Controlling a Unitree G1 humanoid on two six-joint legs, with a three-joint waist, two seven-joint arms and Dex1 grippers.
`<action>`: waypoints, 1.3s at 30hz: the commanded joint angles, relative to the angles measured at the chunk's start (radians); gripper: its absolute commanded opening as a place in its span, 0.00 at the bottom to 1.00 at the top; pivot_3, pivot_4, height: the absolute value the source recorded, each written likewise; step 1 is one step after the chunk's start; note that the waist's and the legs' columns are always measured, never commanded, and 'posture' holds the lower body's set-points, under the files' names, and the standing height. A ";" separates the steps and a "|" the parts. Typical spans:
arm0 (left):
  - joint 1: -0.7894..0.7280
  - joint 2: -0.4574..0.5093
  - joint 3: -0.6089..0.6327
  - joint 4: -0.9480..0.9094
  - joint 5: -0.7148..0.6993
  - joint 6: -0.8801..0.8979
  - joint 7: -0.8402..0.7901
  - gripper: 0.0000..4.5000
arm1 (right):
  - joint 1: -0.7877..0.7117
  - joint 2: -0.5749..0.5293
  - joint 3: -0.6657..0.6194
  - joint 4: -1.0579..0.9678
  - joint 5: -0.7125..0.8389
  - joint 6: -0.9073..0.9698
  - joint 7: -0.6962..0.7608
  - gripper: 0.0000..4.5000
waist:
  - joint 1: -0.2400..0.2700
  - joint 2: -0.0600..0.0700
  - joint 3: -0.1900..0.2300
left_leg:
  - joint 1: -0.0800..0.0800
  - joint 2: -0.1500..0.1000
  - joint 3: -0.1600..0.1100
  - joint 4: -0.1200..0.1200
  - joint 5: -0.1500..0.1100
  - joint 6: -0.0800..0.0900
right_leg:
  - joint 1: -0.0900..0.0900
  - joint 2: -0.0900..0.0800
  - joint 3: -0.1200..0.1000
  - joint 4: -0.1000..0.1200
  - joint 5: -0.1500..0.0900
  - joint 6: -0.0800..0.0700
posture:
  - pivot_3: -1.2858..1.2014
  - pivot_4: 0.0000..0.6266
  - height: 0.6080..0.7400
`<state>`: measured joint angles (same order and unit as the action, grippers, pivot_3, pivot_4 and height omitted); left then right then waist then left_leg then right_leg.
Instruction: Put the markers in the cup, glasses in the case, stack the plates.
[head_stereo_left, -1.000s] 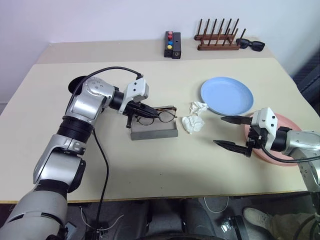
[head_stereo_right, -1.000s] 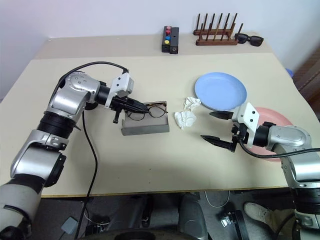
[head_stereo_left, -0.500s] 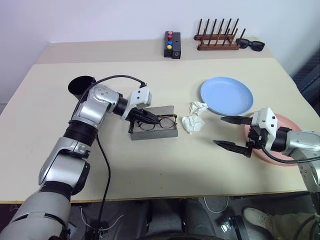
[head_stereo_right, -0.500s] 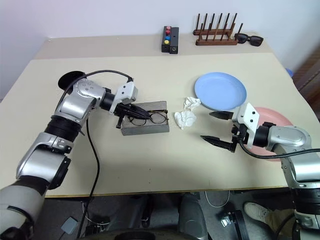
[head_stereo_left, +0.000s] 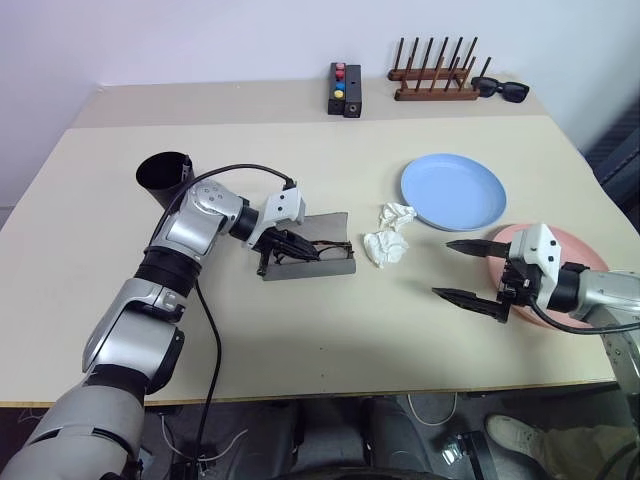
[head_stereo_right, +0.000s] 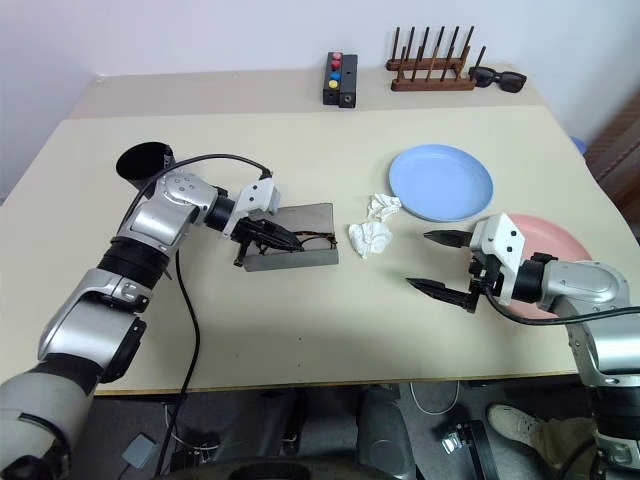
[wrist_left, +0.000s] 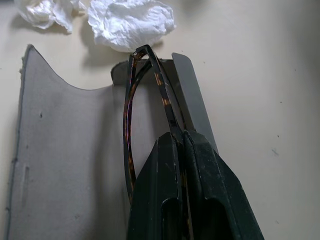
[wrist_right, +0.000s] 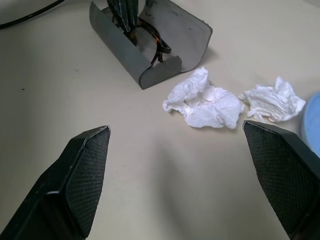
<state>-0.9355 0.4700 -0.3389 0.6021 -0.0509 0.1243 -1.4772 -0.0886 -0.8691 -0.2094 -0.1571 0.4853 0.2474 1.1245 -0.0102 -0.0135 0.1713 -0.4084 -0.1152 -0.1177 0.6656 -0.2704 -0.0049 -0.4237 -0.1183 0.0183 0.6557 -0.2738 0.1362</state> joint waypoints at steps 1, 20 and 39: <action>-0.004 0.007 0.008 0.003 0.006 -0.017 -0.011 0.02 | -0.001 -0.014 -0.039 -0.034 0.015 -0.002 0.001 0.97 | 0.000 0.000 0.000 | 0.000 0.000 0.000 0.000 0.000 0.000 | 0.000 0.000 0.000 0.000 0.000 0.000 | 0.52 0.24 1.00; -0.042 0.019 0.031 0.051 0.016 -0.040 -0.028 0.67 | -0.016 -0.011 -0.032 -0.047 0.011 0.010 -0.016 0.97 | 0.000 0.000 0.000 | 0.000 0.000 0.000 0.000 0.000 0.000 | 0.000 0.000 0.000 0.000 0.000 0.000 | 0.52 0.24 1.00; -0.230 0.003 0.201 0.321 0.031 -0.127 0.331 0.40 | -0.058 0.009 -0.001 -0.021 0.001 0.002 -0.020 0.97 | -0.001 0.000 0.000 | 0.000 0.000 0.000 0.000 0.000 0.000 | 0.000 0.000 0.000 0.000 0.000 0.000 | 0.52 0.24 1.00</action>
<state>-1.1587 0.4605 -0.1600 0.9143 -0.0297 0.0244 -1.1690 -0.1298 -0.8644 -0.2033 -0.1689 0.4834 0.2593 1.1055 -0.0114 -0.0138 0.1715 -0.4085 -0.1154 -0.1175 0.6657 -0.2705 -0.0049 -0.4241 -0.1183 0.0182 0.6561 -0.2737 0.1363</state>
